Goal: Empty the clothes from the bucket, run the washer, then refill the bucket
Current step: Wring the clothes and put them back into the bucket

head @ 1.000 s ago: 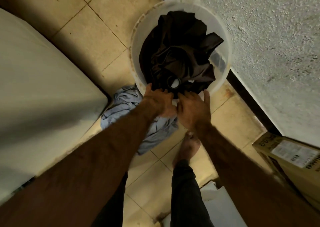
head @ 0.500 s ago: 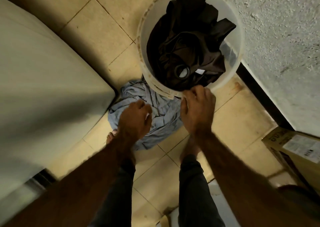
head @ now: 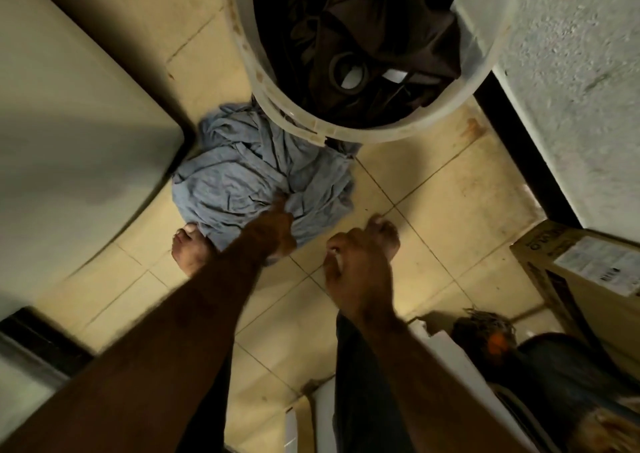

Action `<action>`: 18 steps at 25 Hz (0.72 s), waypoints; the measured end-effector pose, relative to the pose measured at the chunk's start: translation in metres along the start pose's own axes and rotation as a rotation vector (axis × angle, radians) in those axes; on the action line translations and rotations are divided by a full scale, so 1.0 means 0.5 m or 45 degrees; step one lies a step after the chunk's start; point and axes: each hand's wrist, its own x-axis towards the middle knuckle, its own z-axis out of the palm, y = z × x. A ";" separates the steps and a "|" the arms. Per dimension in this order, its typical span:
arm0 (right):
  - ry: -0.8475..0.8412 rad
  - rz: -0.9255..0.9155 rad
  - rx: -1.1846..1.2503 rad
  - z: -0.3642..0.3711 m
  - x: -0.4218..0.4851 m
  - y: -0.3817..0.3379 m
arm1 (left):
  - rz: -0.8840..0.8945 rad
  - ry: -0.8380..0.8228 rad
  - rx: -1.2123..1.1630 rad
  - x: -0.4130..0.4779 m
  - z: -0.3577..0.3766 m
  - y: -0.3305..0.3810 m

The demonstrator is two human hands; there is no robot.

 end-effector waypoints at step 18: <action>-0.168 0.121 0.369 -0.104 0.027 -0.172 | -0.207 0.579 -0.778 -0.259 -0.154 0.109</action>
